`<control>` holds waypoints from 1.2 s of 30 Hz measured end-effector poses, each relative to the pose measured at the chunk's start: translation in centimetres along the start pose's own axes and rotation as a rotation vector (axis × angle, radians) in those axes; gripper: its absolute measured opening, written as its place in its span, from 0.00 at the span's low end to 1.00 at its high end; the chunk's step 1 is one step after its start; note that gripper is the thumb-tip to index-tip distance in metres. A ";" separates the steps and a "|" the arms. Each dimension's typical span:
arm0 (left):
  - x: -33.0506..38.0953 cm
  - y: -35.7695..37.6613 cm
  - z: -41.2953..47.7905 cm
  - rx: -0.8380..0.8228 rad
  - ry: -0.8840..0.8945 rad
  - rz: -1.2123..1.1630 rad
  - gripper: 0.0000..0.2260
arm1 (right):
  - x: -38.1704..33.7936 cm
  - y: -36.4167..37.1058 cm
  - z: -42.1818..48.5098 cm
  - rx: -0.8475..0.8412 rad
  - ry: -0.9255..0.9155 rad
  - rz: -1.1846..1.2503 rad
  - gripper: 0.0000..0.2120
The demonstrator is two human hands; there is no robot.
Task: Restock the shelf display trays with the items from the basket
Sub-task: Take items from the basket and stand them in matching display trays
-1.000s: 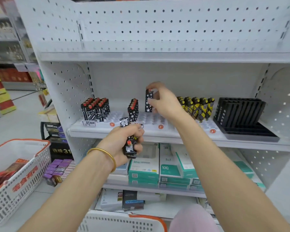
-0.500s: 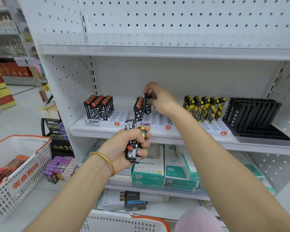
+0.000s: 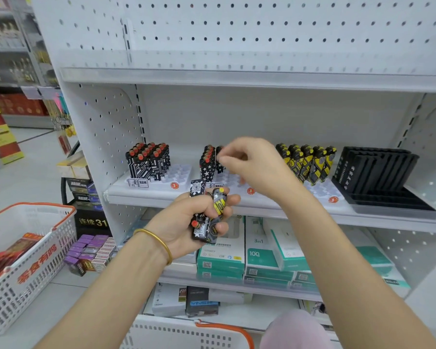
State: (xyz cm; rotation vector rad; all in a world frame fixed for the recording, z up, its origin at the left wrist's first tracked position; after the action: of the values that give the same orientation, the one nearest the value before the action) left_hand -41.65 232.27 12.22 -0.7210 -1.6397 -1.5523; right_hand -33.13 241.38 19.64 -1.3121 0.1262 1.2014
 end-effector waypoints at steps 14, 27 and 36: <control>-2.5 6.2 0.9 -0.184 -0.148 0.065 0.23 | 5.0 -5.8 -6.5 -0.158 0.190 0.253 0.05; -4.5 9.2 2.1 -0.051 -0.157 0.333 0.13 | 9.3 -12.8 -3.9 0.338 0.157 -0.064 0.06; -4.9 9.4 2.1 -0.069 -0.221 0.270 0.07 | 9.0 -11.1 -2.8 0.303 0.014 -0.201 0.09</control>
State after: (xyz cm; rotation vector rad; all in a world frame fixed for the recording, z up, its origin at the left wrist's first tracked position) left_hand -31.51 235.77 13.60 -1.1361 -1.5732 -1.3786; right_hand -19.64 246.84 20.06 -1.0413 0.1752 0.9602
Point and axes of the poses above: each hand's wrist, its own z-axis towards the middle knuckle, its own y-axis out of the palm, x = y × z, the point moved 4 cm from there along z, towards the middle knuckle, and after that the axes turned 9 degrees about y, right-handed, at the moved point
